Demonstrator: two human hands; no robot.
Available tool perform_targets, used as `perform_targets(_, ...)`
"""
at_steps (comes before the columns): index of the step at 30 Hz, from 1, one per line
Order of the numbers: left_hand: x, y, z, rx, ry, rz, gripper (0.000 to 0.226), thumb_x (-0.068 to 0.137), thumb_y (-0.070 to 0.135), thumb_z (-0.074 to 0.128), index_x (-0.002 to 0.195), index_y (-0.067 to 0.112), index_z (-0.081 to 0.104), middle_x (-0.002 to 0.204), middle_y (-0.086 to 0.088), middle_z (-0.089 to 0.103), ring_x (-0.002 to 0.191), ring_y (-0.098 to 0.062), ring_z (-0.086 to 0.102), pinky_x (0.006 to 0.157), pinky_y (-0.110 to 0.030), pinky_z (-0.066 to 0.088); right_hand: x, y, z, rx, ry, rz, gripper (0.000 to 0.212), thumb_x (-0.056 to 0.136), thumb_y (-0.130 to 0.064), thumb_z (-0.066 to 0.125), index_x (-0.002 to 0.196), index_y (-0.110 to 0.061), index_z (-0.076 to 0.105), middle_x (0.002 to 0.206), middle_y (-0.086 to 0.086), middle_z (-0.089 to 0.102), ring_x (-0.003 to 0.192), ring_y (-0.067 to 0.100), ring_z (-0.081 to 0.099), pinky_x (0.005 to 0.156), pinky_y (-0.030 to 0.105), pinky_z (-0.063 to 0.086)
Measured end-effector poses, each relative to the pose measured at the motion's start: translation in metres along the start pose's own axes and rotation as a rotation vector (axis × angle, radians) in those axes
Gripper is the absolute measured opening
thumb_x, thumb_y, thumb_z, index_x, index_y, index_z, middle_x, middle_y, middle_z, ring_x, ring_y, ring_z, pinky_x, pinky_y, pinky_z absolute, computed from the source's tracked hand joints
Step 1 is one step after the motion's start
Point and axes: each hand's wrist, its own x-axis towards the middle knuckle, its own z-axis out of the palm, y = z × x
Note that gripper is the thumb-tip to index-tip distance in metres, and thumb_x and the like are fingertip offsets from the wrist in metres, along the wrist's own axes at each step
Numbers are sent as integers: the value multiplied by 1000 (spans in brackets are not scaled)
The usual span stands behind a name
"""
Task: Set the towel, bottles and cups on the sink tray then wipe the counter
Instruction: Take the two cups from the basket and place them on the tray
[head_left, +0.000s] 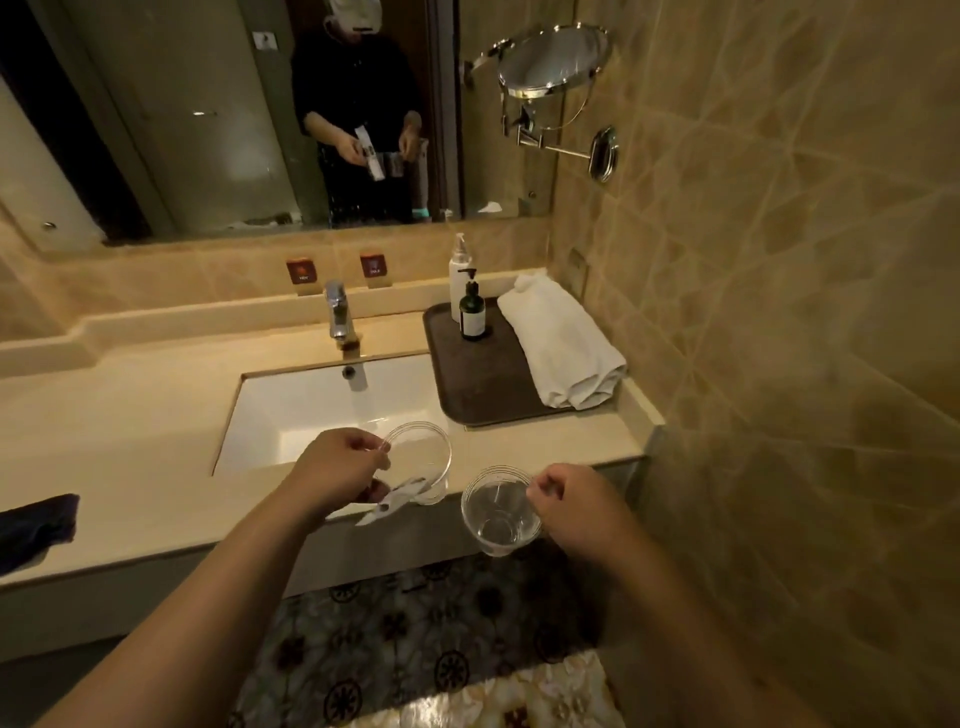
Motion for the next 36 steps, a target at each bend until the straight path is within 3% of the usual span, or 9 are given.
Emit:
perform_targets(11,155,54,38,-72,-58,-19,9,90,4,68,94,11,72,95,-8,71,72,-26,75,52,-26,58,121,4,-9,-28,-17,88,16,93,-34,62,84,-23,69,70,-10,62,73,15,62,63,28,45)
perform_targets(15,228,71,53,-85,-114,-18,7,90,6,67,87,10,70,91,-13,72,66,-24,75,49,-25,57,172,-6,-7,3,3,151,12,93,-34,62,87,-26,68,78,-7,67,79,17,68,78,37,56)
perform_targets(20,308,84,66,-89,-204,-3,4,88,10,70,86,7,73,87,-14,73,65,-24,76,56,-30,61,229,-17,-2,17,19,190,19,93,-30,60,78,-21,66,73,-3,66,74,21,68,77,44,58)
perform_targets(25,367,91,78,-72,-237,-23,8,87,4,66,85,-2,71,83,-20,74,59,-22,75,51,-27,59,280,-23,11,27,50,237,20,94,-31,61,79,-19,67,73,1,71,74,21,69,77,42,58)
perform_targets(31,408,92,100,-130,-259,-121,6,88,0,66,86,1,72,80,-19,74,60,-22,75,47,-24,56,323,-17,29,8,30,269,18,95,-32,60,79,-24,65,76,-3,70,75,18,68,78,39,57)
perform_targets(36,432,84,119,-117,-266,-180,5,83,-2,70,83,1,74,75,-17,76,70,-25,77,68,-39,64,352,1,39,8,-19,267,18,96,-33,58,82,-25,66,78,-4,70,77,17,67,77,38,56)
